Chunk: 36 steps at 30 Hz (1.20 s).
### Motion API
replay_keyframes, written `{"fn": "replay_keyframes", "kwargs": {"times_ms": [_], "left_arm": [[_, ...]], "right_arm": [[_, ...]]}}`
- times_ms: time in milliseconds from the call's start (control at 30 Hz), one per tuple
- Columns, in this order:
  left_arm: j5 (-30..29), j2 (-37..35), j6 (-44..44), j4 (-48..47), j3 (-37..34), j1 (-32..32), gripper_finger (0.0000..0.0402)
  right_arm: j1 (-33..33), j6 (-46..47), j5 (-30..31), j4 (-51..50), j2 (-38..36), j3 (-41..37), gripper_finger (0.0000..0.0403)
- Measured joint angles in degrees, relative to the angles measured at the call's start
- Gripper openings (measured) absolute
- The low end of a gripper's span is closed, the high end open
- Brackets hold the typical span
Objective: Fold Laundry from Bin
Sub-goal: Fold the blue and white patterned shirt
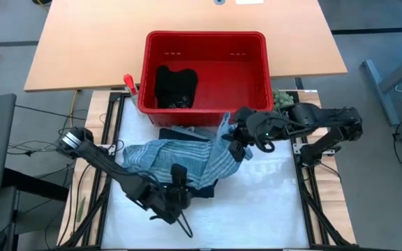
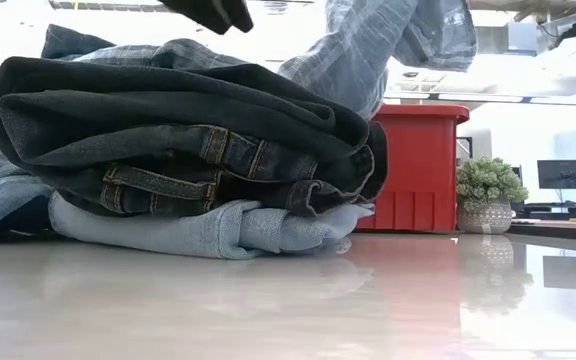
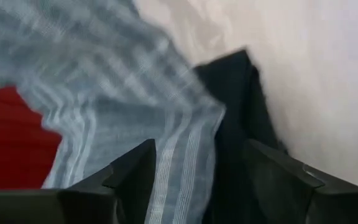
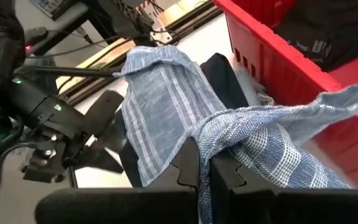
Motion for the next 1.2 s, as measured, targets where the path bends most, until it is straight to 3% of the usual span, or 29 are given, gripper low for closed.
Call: {"fn": "replay_keyframes", "kwargs": {"times_ms": [167,333,633,767,933,1100,1200], "left_arm": [[-5.1,3.7,-3.8,-10.1,4.8,0.5,0.0249],[0.5,3.9,-4.6,-13.4,4.2,2.4,0.0252],[2.3,4.7,-3.2,-16.7,4.2,5.0,0.0246],[2.9,5.7,-5.3,-16.2,4.3,6.1,0.0183],[3.3,5.8,-11.9,-16.1,5.8,6.0,0.0027],[2.0,5.7,-15.3,-22.2,11.8,5.0,0.0005],[4.1,5.7,-15.7,-25.3,16.5,4.9,0.0004]], "right_arm": [[0.4,0.0,0.0,-1.0,-0.4,0.0,0.0033],[0.6,0.0,0.0,-1.2,-0.4,0.0,0.0032],[1.3,0.0,-0.1,-0.7,-1.1,0.0,0.0031],[1.5,0.0,0.0,0.5,-1.6,0.0,0.0033],[1.5,-0.1,-0.1,0.6,-2.5,0.0,0.0031],[0.3,-1.0,-0.1,1.3,-3.4,0.7,0.0032],[-0.2,-2.4,-0.1,2.3,-3.7,2.0,0.0031]]}}
